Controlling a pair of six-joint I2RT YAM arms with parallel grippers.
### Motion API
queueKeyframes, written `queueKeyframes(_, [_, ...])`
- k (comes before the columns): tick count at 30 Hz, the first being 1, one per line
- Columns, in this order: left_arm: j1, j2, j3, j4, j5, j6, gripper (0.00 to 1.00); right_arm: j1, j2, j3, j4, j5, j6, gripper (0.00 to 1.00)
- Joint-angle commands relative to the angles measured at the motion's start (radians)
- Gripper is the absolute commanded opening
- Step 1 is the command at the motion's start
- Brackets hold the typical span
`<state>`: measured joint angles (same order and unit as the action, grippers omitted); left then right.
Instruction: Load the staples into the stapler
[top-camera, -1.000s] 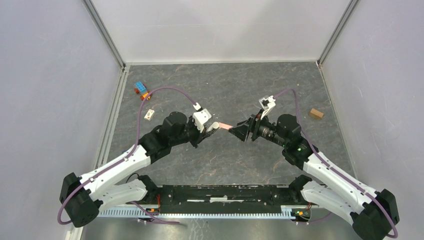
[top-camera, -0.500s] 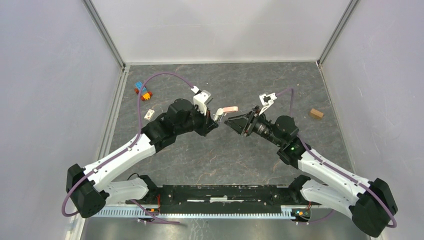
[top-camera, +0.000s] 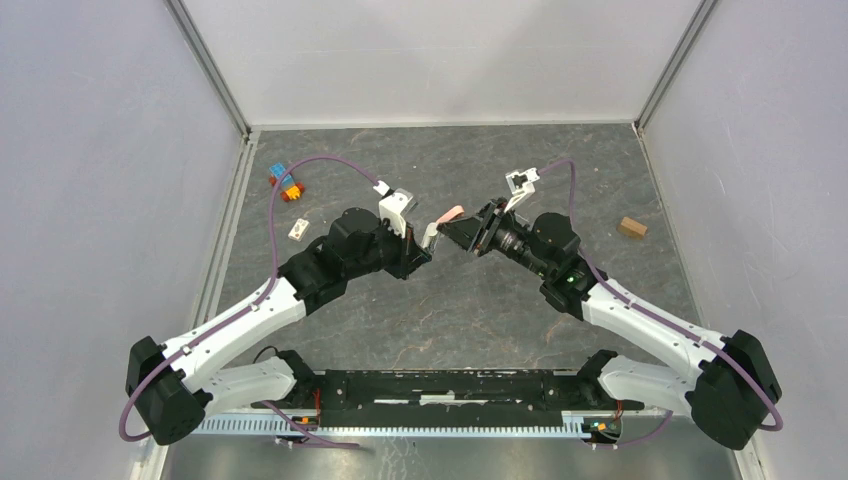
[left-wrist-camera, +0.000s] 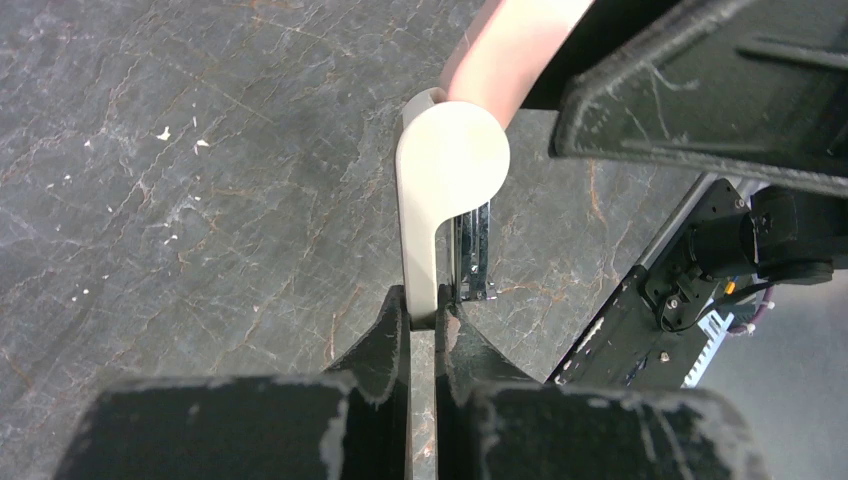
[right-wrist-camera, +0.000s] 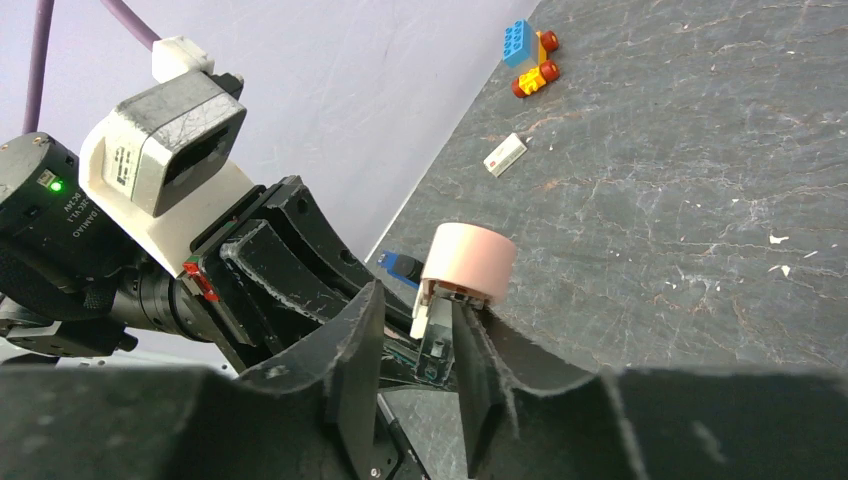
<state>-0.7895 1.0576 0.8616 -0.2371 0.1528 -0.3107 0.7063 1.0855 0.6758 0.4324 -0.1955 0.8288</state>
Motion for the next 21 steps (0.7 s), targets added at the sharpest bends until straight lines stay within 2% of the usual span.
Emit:
queueKeyframes(1, [-0.004, -0.016, 0.001, 0.029, -0.025, -0.084, 0.02, 0.026, 0.024, 0.053, 0.004, 0.045, -0.002, 0.42])
queueKeyframes(10, [-0.004, 0.026, 0.049, -0.051, -0.146, -0.196, 0.02, 0.082, 0.038, 0.073, -0.049, 0.157, -0.020, 0.56])
queueKeyframes(21, [-0.004, -0.074, -0.006, 0.014, -0.180, -0.269, 0.02, 0.171, 0.141, 0.181, -0.124, 0.284, -0.036, 0.63])
